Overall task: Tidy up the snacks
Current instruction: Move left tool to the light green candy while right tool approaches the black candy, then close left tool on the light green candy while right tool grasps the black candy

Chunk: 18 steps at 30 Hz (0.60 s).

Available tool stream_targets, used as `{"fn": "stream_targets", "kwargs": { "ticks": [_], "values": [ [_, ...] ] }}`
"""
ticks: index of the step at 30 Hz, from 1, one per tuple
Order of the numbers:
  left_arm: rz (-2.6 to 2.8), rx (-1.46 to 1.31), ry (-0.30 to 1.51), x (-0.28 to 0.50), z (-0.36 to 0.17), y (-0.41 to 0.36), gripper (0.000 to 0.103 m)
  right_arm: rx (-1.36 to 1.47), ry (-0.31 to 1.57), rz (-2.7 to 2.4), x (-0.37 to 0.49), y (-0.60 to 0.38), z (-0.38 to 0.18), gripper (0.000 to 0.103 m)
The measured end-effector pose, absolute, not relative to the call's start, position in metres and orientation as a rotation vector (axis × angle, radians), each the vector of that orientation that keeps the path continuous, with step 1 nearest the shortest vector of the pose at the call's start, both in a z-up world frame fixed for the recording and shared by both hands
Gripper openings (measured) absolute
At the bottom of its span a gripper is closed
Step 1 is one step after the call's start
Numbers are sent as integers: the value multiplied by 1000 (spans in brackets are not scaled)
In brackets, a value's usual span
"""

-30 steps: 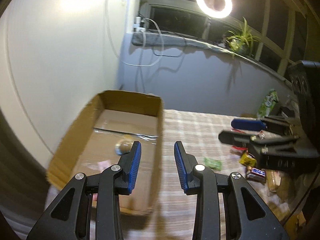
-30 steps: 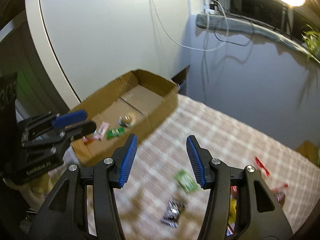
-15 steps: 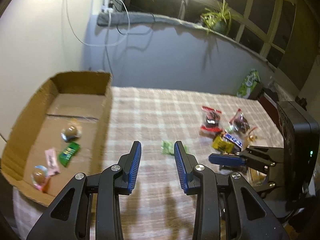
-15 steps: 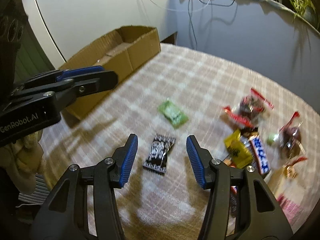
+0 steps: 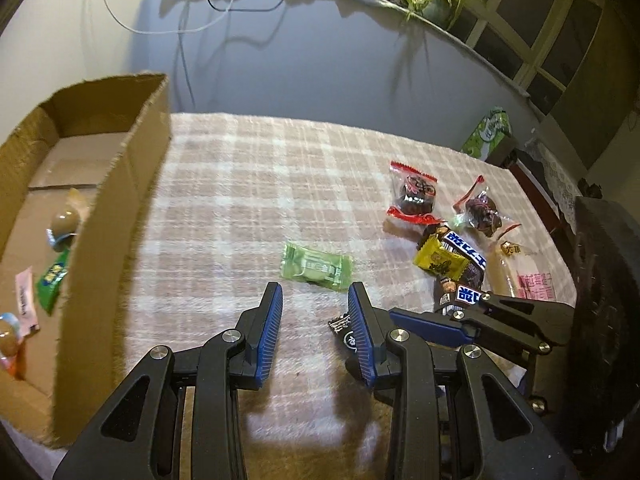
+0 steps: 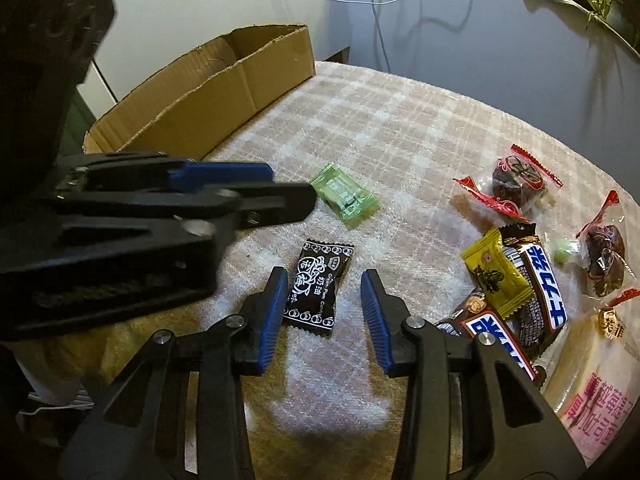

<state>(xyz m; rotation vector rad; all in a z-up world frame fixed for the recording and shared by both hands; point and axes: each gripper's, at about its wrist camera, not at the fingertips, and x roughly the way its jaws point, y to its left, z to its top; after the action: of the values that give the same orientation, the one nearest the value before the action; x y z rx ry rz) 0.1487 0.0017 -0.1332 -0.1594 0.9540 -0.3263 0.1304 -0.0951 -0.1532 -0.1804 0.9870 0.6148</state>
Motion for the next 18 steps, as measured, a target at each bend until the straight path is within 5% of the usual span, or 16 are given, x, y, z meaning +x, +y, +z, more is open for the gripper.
{"fn": "stream_targets", "kwargs": {
  "ticks": [6,18],
  "values": [
    [-338,-184,992,160,-144,1,32,-210,975,591,132,-95,-154,26],
    [-337,-113,983,178,-145,-23,32,-172,986,558,133,-117,-155,26]
  ]
}}
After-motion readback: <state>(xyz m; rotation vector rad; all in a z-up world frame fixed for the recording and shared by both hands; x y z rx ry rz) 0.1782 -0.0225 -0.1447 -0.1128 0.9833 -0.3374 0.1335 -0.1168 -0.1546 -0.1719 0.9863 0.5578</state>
